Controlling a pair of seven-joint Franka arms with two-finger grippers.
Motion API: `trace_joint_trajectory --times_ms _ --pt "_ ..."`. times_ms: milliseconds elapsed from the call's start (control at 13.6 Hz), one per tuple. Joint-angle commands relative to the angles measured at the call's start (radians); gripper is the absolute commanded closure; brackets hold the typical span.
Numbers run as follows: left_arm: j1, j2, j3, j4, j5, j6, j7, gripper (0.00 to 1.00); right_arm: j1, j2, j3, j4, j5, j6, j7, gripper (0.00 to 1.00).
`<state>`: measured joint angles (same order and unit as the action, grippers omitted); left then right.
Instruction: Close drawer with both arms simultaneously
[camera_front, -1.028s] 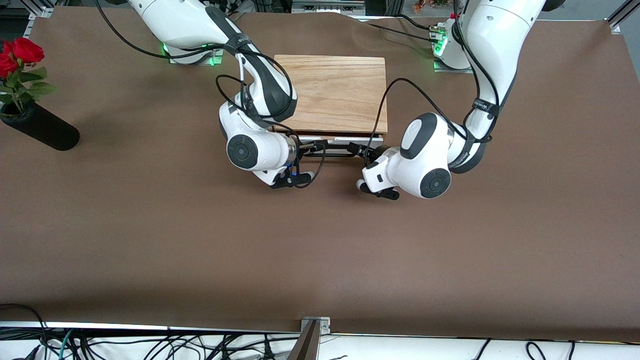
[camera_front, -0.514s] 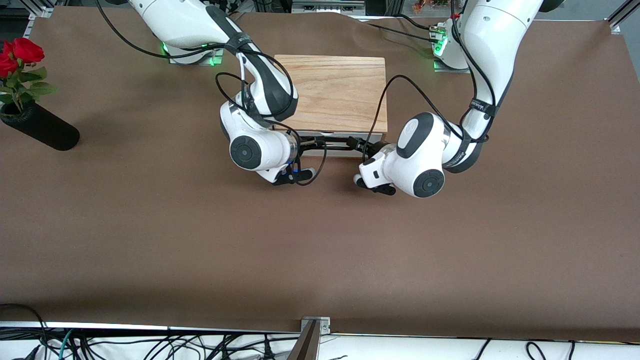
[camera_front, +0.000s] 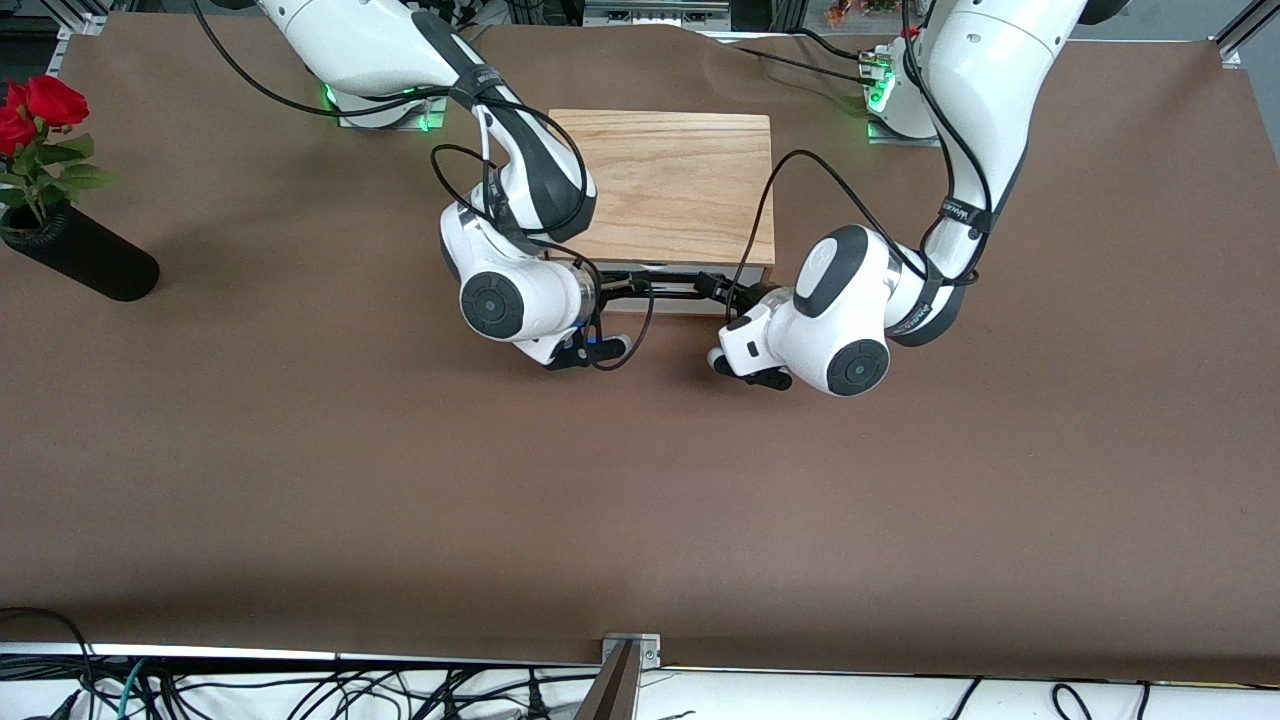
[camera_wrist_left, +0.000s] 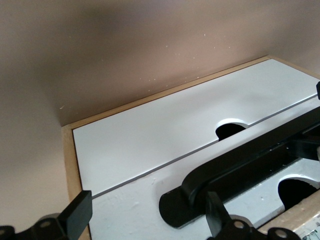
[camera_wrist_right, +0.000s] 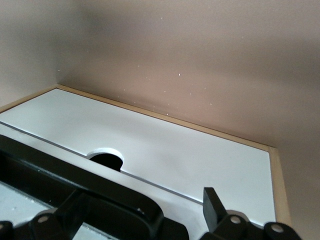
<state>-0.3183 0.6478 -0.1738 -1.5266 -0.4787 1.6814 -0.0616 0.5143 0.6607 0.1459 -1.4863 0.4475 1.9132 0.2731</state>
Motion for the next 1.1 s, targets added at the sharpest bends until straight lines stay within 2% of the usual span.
trace_joint_trajectory --times_ms 0,147,367,661,734,881,1028 --pt "0.007 -0.023 0.007 0.003 -0.014 -0.015 0.011 0.0 -0.003 -0.004 0.026 0.001 0.007 -0.04 0.003 0.0" --pt "0.015 -0.045 0.007 0.005 -0.017 -0.02 0.009 0.0 -0.005 0.003 0.024 0.058 0.008 -0.051 0.005 0.0" --pt "0.045 -0.097 0.008 0.005 -0.014 -0.022 0.011 0.0 -0.011 -0.004 0.024 0.069 0.008 -0.052 0.002 0.0" --pt "0.077 -0.131 0.028 0.075 -0.004 -0.022 0.014 0.0 -0.057 -0.007 0.023 0.127 0.007 -0.054 -0.005 0.0" --pt "0.085 -0.134 0.037 0.092 0.03 -0.022 0.019 0.0 -0.069 -0.007 0.02 0.145 0.005 -0.056 -0.005 0.0" --pt "0.104 -0.142 0.037 0.132 0.182 -0.022 0.025 0.0 -0.106 -0.01 0.018 0.181 -0.006 -0.056 -0.002 0.0" --pt "0.12 -0.174 0.04 0.14 0.271 -0.022 0.025 0.0 -0.135 -0.038 0.003 0.193 -0.067 -0.054 0.0 0.0"
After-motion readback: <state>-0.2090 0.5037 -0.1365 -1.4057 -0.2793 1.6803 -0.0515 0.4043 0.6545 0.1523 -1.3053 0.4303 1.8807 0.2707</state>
